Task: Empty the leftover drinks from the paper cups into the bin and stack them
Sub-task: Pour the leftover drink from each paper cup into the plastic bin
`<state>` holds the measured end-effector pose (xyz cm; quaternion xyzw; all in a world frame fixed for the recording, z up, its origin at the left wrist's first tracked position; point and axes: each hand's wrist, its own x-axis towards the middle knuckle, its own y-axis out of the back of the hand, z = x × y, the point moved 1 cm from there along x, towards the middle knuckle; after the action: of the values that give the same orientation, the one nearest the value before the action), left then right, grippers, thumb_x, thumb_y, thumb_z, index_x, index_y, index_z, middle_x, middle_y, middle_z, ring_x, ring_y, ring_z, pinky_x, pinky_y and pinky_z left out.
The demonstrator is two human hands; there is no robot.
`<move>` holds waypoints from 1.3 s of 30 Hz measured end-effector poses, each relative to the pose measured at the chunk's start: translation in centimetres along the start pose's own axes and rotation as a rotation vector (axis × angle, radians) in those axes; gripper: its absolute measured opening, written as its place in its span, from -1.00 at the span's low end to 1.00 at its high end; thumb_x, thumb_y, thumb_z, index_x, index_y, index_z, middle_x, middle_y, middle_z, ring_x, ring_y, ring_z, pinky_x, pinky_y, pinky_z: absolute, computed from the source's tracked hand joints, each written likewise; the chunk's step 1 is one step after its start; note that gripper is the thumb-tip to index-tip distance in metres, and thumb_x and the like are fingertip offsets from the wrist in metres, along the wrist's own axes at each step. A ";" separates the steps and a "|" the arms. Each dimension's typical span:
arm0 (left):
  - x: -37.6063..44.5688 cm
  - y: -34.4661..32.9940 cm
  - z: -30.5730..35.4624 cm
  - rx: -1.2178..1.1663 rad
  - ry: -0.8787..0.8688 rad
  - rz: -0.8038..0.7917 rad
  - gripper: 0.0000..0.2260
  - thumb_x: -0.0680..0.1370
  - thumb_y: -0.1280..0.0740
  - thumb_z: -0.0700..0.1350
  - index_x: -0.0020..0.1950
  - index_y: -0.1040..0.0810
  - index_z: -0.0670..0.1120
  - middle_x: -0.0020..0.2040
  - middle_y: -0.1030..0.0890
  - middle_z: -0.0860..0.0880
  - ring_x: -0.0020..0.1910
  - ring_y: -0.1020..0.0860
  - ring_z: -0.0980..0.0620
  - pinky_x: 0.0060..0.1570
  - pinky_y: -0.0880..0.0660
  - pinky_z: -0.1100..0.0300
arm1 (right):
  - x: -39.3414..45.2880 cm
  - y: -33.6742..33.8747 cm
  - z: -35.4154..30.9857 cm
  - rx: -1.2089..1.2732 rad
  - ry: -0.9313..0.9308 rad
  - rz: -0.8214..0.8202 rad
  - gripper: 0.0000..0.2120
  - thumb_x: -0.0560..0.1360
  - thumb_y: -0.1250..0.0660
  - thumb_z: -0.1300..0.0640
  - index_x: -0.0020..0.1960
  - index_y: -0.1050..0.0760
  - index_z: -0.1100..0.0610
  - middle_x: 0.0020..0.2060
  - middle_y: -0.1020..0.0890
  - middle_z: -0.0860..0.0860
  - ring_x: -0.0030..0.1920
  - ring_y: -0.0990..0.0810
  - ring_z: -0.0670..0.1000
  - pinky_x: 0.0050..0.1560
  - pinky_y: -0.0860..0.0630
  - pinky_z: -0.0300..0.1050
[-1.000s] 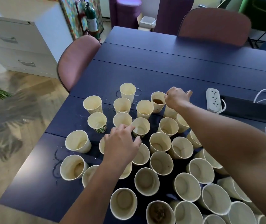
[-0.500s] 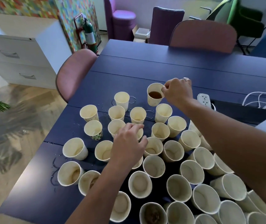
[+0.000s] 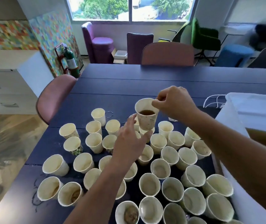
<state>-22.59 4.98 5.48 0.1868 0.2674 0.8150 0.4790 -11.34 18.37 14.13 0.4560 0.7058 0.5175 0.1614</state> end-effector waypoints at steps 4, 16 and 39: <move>-1.5 -2.1 2.3 0.003 -0.033 -0.028 -0.39 0.45 -0.48 0.21 0.39 -0.34 0.04 0.22 -0.56 0.01 0.23 -0.50 -0.06 0.19 -0.47 -0.06 | -3.6 2.6 1.6 0.028 -0.043 0.022 -0.79 0.46 -0.36 -0.03 -0.27 -0.66 0.02 -0.45 -0.60 -0.13 -0.37 -0.55 -0.08 -0.07 -0.50 -0.11; -4.5 -6.7 6.9 0.042 -0.194 -0.102 -0.49 0.36 -0.40 0.32 0.12 -0.42 0.02 -0.04 -0.61 0.03 0.01 -0.56 -0.05 0.01 -0.51 -0.05 | -12.5 4.7 8.2 0.460 -0.228 0.115 -0.59 0.57 -0.21 -0.28 -0.17 -0.61 0.00 -0.32 -0.64 -0.10 -0.24 -0.60 -0.10 -0.15 -0.53 -0.03; -7.4 -15.3 15.5 0.093 -0.531 -0.477 -0.30 0.51 -0.37 0.31 0.55 -0.27 0.06 0.43 -0.43 0.03 0.38 -0.41 -0.03 0.35 -0.40 -0.02 | -20.2 11.7 15.0 0.568 -0.292 0.527 -0.44 0.25 -0.58 0.01 0.19 -0.46 0.01 0.00 -0.65 -0.10 -0.01 -0.62 -0.16 -0.04 -0.50 -0.37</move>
<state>-0.04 8.55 7.90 0.3461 0.2066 0.5900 0.6996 15.52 11.35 13.29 0.7163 0.6493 0.2554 -0.0105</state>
